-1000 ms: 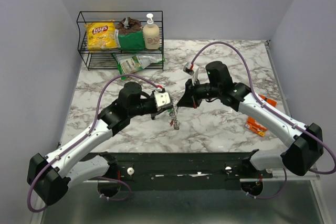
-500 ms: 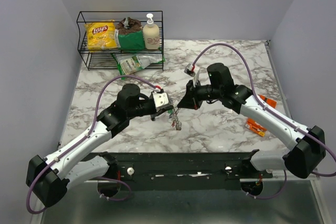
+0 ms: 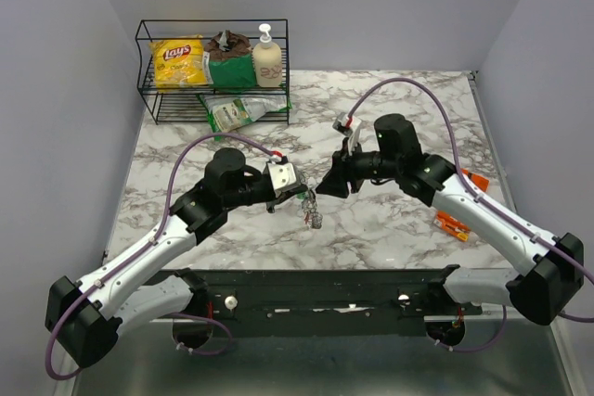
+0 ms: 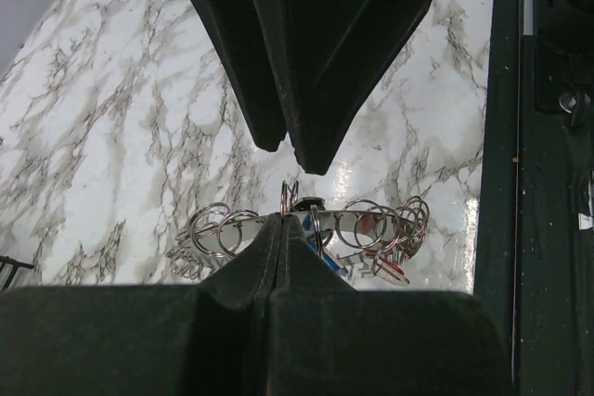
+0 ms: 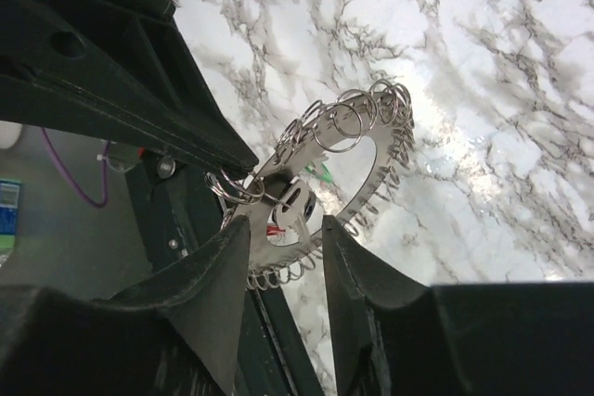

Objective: Put the keys on the keyring

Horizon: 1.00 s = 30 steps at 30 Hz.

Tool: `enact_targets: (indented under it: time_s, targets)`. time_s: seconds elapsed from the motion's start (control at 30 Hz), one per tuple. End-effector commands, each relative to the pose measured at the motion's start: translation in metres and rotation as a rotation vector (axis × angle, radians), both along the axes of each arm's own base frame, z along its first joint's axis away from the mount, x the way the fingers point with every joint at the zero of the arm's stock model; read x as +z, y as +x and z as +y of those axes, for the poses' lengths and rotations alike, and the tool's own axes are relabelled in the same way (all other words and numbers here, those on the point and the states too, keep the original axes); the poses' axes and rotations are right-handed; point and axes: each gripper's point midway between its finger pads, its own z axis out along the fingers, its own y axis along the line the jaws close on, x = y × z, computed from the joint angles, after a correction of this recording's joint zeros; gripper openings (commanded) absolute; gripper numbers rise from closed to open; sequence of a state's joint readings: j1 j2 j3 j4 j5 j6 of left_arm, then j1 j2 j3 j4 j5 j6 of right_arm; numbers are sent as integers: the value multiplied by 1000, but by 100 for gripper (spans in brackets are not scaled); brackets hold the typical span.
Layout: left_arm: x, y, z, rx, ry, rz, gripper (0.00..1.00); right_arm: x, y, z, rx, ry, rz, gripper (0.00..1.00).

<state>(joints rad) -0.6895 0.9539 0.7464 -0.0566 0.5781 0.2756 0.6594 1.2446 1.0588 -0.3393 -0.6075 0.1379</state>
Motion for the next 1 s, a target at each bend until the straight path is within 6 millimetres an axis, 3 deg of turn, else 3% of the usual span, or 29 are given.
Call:
enact_targets:
  time_s: [0.0, 0.07, 0.27, 0.63, 0.97]
  targets:
    - [23, -5, -5, -34, -62, -51, 0, 14, 0, -6, -17, 17, -66, 64]
    - [29, -4, -6, -36, -77, -66, 0, 21, -4, -7, 3, 34, -102, 81]
    - [35, -12, -9, -78, -96, -73, 0, 37, -14, -14, 27, 81, -202, 100]
    - [43, -31, -13, -195, -134, -88, 0, 46, -26, -14, 92, 119, -241, 97]
    - [48, -47, -17, -286, -160, -84, 0, 63, -50, -5, 235, 202, -231, 79]
